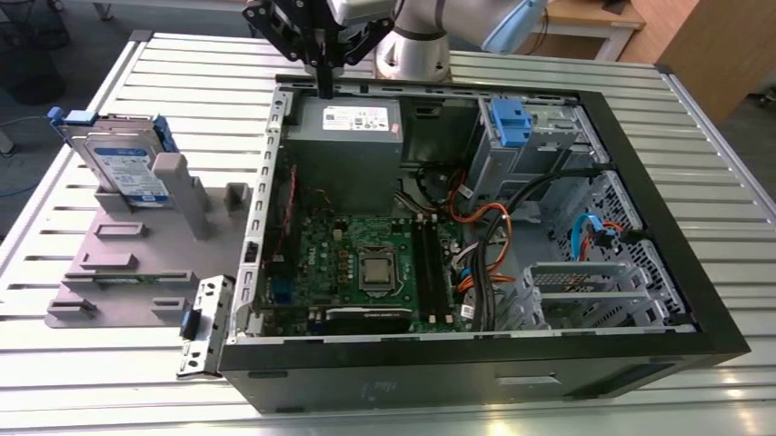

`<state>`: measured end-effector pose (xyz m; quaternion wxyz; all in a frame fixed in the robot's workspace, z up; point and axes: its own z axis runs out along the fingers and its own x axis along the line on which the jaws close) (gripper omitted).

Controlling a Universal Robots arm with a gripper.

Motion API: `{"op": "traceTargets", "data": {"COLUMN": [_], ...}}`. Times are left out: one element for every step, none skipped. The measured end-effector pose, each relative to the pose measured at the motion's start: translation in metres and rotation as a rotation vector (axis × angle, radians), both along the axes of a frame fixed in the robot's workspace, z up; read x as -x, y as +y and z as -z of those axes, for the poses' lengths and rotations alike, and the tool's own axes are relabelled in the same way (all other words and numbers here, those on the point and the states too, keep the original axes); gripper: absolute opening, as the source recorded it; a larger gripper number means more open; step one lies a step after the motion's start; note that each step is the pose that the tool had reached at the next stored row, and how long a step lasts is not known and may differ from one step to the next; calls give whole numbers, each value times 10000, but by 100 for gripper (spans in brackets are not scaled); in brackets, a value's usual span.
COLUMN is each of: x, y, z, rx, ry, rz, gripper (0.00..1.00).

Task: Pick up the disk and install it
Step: 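Reach for the disk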

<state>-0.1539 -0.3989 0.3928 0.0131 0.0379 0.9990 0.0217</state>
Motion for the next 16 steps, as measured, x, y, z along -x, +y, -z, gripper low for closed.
{"op": "traceTargets", "data": {"x": [14, 29, 44, 58, 74, 89, 103, 116, 130, 142, 153, 163, 168, 168, 169, 171], "y": [0, 0, 0, 0, 0, 0, 0, 0, 0, 0, 0, 0, 0, 0, 0, 0], "z": [0, 1, 2, 2, 3, 3, 4, 5, 5, 5, 6, 6, 7, 7, 6, 6], "rx": [1, 1, 1, 0, 0, 0, 1, 0, 1, 1, 1, 0, 0, 0, 1, 0], "ry": [1, 1, 1, 1, 1, 1, 1, 1, 1, 1, 1, 1, 0, 0, 1, 1], "rz": [0, -1, -1, -2, -1, -1, -1, -1, 0, 0, 0, 0, 0, -1, -1, -1], "gripper": [11, 11, 11, 11, 11, 11, 11, 11, 11, 11, 11, 11, 11, 11, 11, 11]}}
